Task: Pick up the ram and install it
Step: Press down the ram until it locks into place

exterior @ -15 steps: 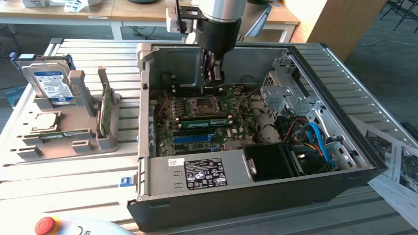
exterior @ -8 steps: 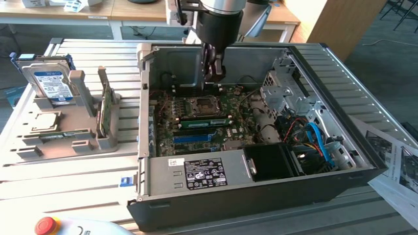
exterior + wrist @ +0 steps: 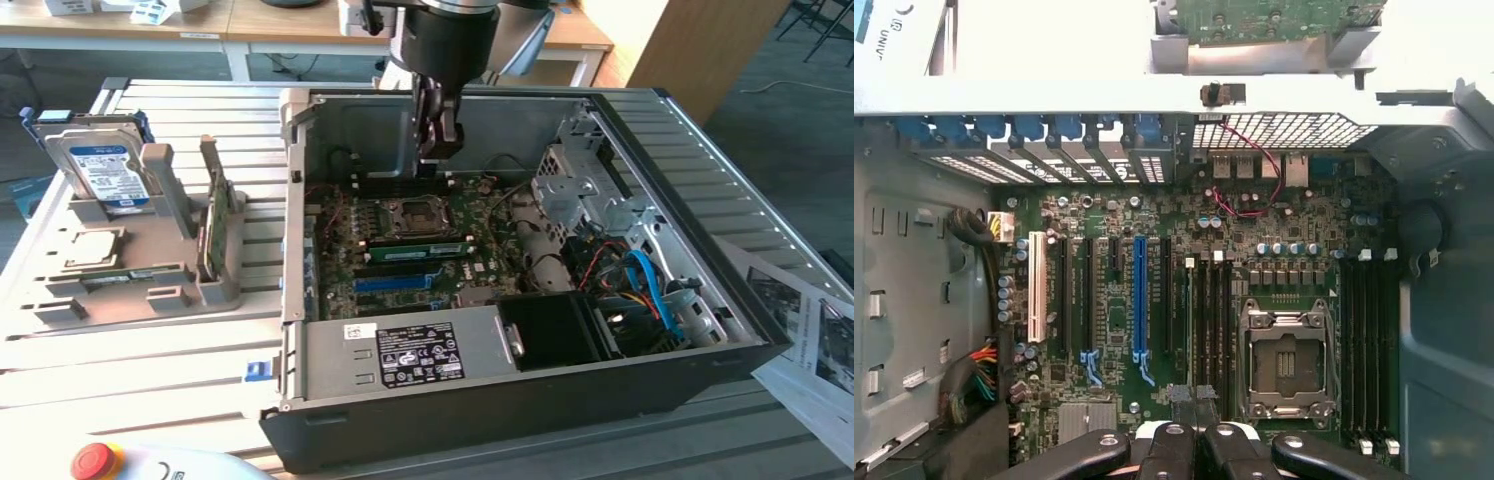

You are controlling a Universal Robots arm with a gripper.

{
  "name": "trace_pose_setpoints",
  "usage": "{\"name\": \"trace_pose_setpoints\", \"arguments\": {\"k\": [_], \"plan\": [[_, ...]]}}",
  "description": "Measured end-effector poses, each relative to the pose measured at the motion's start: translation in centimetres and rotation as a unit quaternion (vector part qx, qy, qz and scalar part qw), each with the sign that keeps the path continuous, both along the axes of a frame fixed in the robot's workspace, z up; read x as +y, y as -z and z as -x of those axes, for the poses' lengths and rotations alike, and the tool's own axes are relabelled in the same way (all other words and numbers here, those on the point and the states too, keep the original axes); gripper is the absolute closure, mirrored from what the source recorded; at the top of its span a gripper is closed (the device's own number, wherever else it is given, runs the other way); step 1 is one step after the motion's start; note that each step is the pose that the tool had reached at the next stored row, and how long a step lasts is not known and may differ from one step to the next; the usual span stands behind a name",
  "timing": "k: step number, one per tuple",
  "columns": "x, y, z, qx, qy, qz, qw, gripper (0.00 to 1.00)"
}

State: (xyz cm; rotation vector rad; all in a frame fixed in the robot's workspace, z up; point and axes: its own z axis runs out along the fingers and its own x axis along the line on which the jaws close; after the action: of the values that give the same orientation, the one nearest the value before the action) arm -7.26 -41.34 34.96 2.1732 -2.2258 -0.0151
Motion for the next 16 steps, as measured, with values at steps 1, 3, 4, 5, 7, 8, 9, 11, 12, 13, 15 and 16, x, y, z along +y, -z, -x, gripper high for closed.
{"name": "trace_pose_setpoints", "arguments": {"k": [1,3,4,5,7,8,9,11,12,13,15,16], "plan": [[0.00,0.00,0.00,0.0000,0.000,0.0000,1.0000,0.89],[0.00,-0.01,0.00,0.0000,0.000,0.0001,1.0000,0.89],[0.00,-0.01,0.00,0.0000,0.000,0.0001,1.0000,0.89],[0.00,-0.01,0.00,0.0000,0.000,0.0001,1.0000,0.89],[0.00,-0.01,0.00,0.0000,-0.002,0.0001,1.0000,0.89],[0.00,-0.01,0.00,0.0001,-0.002,0.0001,1.0000,0.89],[0.00,-0.01,0.00,0.0001,-0.004,0.0001,1.0000,0.89],[0.00,-0.01,-0.01,0.0001,-0.006,0.0001,1.0000,0.89],[0.00,-0.01,-0.02,0.0001,-0.007,0.0001,1.0000,0.89],[0.00,-0.01,-0.02,0.0000,-0.007,0.0001,1.0000,0.89],[0.00,-0.01,-0.02,0.0000,-0.007,0.0001,1.0000,0.89],[0.00,-0.01,-0.02,0.0000,-0.007,0.0001,1.0000,0.89]]}}
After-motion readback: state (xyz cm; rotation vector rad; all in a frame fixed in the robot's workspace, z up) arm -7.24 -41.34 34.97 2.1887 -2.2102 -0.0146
